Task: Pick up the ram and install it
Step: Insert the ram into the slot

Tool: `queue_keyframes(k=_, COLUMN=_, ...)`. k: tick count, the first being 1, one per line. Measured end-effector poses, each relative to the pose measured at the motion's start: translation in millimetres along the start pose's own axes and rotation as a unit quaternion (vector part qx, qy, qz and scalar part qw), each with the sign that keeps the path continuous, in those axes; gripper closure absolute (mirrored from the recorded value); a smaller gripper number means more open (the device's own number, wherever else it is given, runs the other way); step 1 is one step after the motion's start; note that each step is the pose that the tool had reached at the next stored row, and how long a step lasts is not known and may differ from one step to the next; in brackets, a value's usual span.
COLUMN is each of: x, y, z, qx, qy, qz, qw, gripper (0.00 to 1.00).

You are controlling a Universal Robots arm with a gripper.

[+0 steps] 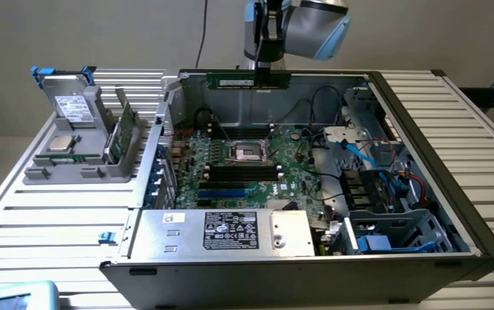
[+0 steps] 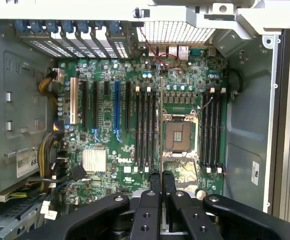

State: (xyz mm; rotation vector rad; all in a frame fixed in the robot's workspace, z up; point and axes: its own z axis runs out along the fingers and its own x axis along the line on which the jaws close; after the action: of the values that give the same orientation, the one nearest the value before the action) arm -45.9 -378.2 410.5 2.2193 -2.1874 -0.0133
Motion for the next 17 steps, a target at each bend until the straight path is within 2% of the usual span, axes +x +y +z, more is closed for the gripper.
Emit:
queue_keyframes(k=4, x=0.0, y=0.0, z=0.0, qx=0.0, qy=0.0, qz=0.0, qw=1.0, gripper=0.87)
queue_keyframes(k=6, x=0.0, y=0.3, z=1.6, qx=0.0009, qy=-0.0001, qz=0.0, qw=1.0, gripper=0.87)
queue_keyframes(k=15, x=0.6, y=2.8, z=17.9, qx=0.0014, qy=0.0001, qz=0.001, qw=1.0, gripper=0.87)
queue_keyframes(k=17, x=0.5, y=2.8, z=21.5, qx=0.0014, qy=0.0011, qz=0.001, qw=1.0, gripper=0.87)
